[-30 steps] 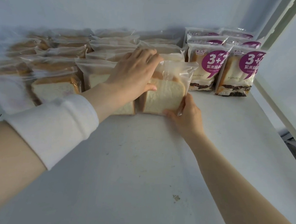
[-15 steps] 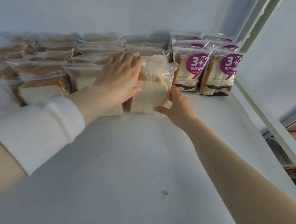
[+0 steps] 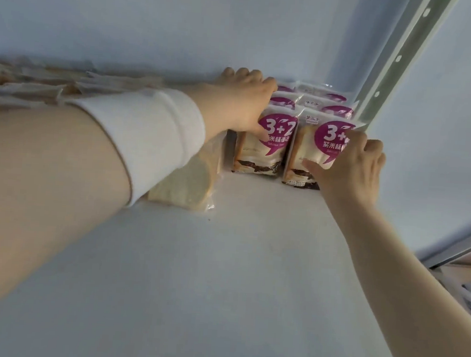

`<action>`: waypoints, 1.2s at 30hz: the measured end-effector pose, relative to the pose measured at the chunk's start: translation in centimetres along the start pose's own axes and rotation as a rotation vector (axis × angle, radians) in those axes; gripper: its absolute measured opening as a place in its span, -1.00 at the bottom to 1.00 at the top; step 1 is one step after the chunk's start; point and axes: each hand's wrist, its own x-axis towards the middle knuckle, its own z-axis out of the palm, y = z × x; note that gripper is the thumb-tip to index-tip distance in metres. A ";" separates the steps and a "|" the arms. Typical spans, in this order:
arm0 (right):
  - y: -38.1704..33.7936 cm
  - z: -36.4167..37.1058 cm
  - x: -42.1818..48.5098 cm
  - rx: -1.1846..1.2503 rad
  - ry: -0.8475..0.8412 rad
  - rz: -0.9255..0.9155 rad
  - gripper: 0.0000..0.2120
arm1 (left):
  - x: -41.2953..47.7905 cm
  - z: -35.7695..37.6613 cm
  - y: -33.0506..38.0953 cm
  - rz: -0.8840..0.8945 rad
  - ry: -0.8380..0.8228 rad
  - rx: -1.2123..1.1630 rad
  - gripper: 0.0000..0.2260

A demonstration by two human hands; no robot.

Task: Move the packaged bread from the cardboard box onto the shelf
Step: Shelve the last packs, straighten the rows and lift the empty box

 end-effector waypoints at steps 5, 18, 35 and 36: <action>0.5 2.3 -0.2 0.094 0.086 -0.028 -0.21 | 2.4 1.2 -0.6 -0.006 -0.095 -0.088 0.03; 0.8 7.0 -1.2 0.156 0.302 -0.146 -0.24 | 4.2 1.7 -3.0 0.145 -0.062 -0.056 -0.01; -0.8 8.6 -1.3 0.309 0.258 0.058 -0.08 | 4.2 1.9 -2.7 0.129 -0.078 -0.177 -0.08; -1.1 8.8 -1.1 0.318 0.268 0.075 -0.09 | 4.2 1.9 -2.8 0.131 -0.076 -0.189 -0.09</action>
